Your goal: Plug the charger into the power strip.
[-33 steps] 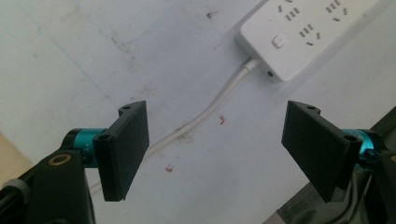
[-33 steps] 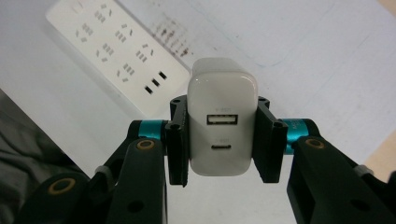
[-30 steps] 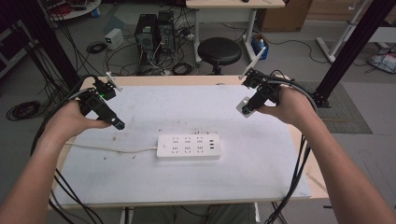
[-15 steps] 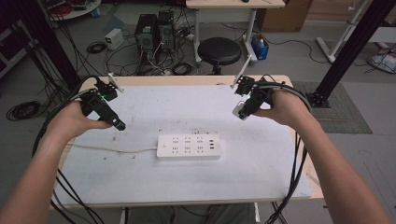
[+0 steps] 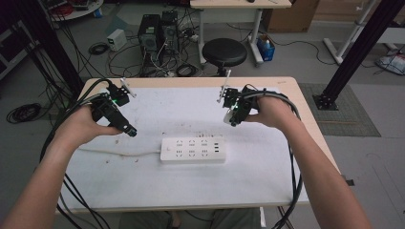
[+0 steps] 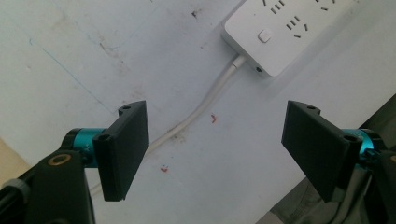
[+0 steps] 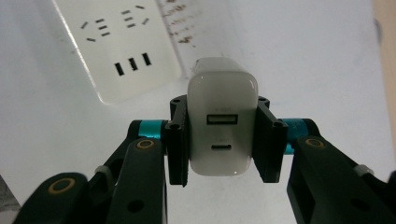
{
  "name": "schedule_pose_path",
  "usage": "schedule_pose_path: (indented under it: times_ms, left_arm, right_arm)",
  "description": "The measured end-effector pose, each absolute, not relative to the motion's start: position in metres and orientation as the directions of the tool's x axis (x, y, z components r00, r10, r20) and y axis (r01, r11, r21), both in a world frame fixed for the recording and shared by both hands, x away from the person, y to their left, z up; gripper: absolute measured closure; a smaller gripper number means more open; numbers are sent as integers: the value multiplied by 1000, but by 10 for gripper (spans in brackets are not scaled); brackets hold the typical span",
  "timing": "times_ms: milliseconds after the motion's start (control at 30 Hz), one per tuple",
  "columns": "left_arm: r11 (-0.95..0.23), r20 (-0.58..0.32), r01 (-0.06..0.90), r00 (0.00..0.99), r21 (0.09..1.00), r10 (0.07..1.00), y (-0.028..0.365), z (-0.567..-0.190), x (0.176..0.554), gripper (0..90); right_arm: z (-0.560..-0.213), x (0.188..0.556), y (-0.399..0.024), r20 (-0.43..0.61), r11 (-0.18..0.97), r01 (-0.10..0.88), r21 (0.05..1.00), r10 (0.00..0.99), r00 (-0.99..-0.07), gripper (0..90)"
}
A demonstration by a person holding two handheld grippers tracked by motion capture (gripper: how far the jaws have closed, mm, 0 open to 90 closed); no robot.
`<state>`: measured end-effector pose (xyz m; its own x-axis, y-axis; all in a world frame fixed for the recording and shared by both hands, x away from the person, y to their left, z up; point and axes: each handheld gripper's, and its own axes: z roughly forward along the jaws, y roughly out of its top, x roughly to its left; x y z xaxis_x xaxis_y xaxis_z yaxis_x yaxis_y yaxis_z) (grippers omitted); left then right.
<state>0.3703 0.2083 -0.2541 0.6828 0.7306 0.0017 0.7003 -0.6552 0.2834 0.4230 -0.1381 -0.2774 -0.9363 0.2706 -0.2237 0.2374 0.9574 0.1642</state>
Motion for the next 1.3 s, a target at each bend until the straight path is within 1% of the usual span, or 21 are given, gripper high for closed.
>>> schedule_pose_path:
  times_ms: [100,167,200,267,400,633,700,800,933,1033,1100,1200,1300]
  left_arm:
    - [-647,-8,705,678,292,735,209,-256,367,232]
    - [-653,-5,703,682,282,732,210,-256,366,232]
    - [-655,-3,702,683,282,731,211,-257,365,232]
    - [-652,-7,703,681,285,732,212,-257,363,232]
    - [-652,-8,702,682,286,731,213,-260,360,232]
    - [-651,-13,703,682,287,731,215,-263,355,232]
    - [-651,-10,702,682,289,731,216,-263,354,232]
    - [-652,-8,702,683,286,731,218,-262,353,232]
    - [-650,-11,703,681,290,732,218,-262,352,232]
    - [-649,-13,702,682,292,732,218,-263,351,232]
    - [-652,-14,699,685,293,728,217,-264,351,232]
    - [-658,-15,695,691,290,723,216,-264,351,232]
    - [-660,-17,692,694,293,720,214,-265,351,232]
  right_arm:
    - [-288,420,-123,-206,968,215,133,239,-949,620]
    - [-293,420,-113,-192,975,182,130,205,-960,620]
    - [-295,419,-108,-183,975,182,127,204,-962,620]
    - [-300,417,-98,-167,981,143,128,164,-972,620]
    - [-313,412,-78,-147,990,106,88,118,-982,621]
    - [-326,410,-57,-120,998,41,57,48,-992,622]
    - [-329,409,-53,-119,998,42,50,47,-992,622]
    - [-333,410,-48,-113,999,15,33,19,-993,622]
    - [-338,412,-44,-121,1000,0,-11,-2,-993,622]
    - [-340,412,-42,-116,1000,0,-10,-1,-993,622]
    - [-344,413,-38,-107,999,-13,-43,-17,-994,623]
    - [-344,414,-37,-104,999,-3,-46,-8,-995,624]
    - [-344,416,-36,-98,999,-18,-47,-22,-995,626]
